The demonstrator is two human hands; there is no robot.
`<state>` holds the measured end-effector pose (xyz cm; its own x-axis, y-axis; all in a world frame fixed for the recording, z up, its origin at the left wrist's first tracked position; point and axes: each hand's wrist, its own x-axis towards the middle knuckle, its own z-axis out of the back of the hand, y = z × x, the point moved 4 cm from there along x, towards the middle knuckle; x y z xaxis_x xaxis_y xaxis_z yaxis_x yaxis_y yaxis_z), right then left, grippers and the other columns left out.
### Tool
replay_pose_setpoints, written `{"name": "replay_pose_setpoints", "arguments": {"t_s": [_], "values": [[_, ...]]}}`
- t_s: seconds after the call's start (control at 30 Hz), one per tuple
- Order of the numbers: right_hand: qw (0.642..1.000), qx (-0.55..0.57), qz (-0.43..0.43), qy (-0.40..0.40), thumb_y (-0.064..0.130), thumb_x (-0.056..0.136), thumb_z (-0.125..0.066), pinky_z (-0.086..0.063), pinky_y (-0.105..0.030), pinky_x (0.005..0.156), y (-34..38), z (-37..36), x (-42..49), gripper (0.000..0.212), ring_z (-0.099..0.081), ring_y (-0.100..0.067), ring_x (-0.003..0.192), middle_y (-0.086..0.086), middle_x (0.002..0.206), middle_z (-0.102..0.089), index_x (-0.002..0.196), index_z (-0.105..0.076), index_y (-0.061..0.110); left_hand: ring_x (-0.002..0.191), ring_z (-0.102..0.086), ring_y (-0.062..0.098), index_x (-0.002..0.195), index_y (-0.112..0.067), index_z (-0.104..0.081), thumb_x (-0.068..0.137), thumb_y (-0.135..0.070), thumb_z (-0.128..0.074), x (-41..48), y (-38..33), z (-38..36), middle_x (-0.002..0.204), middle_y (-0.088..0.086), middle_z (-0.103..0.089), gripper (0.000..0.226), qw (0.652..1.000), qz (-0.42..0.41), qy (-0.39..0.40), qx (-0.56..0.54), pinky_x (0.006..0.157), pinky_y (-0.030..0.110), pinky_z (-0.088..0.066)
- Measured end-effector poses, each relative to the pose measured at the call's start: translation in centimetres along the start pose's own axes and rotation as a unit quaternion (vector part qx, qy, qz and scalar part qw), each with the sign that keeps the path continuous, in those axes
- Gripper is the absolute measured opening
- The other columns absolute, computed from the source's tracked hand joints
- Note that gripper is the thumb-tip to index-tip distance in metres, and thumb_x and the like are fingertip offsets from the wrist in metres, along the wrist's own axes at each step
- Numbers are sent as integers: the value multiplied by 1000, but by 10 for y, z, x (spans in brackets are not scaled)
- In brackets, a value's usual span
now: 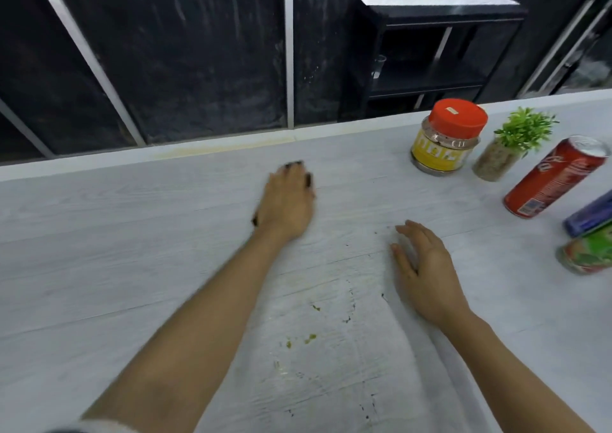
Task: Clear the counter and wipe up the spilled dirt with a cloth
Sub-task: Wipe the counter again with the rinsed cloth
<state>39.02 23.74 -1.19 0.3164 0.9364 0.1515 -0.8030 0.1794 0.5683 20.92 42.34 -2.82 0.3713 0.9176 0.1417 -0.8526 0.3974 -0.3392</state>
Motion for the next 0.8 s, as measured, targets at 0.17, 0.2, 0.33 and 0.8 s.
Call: {"name": "replay_pose_setpoints", "arguments": {"t_s": [0.17, 0.2, 0.33, 0.8], "values": [[999, -28, -15, 7, 19, 95, -53, -28, -30, 107, -52, 36, 10, 34, -43, -26, 129, -10, 140, -48, 128, -54, 10, 148, -8, 14, 153, -20, -17, 103, -39, -27, -113, -103, -22, 160, -4, -14, 54, 960, -262, 97, -2, 120, 33, 0], [999, -30, -11, 14, 18, 95, -53, -29, -31, 107, -62, 41, 12, 34, -44, -26, 129, -10, 140, -49, 128, -54, 10, 148, -5, 10, 154, -24, -14, 103, -41, -26, -112, -94, -16, 160, -7, -10, 55, 959, -268, 97, -13, 120, 31, 3], [997, -54, 44, 16, 20, 95, -53, -34, -43, 110, -86, 43, 19, 32, -48, -30, 126, -13, 134, -54, 124, -57, 6, 139, -31, 24, 149, -19, -27, 101, -34, -36, -20, -26, -2, 155, 2, -31, 51, 997, -80, 14, -10, 113, 31, -17], [998, 49, 48, 0, 21, 98, -44, -28, -45, 114, -98, 40, 20, 37, -38, -21, 135, -8, 142, -47, 134, -50, 9, 147, -13, 11, 152, -26, -24, 102, -41, -28, -27, -151, -53, 159, -8, -21, 52, 989, -139, 45, -21, 120, 29, -5]]}}
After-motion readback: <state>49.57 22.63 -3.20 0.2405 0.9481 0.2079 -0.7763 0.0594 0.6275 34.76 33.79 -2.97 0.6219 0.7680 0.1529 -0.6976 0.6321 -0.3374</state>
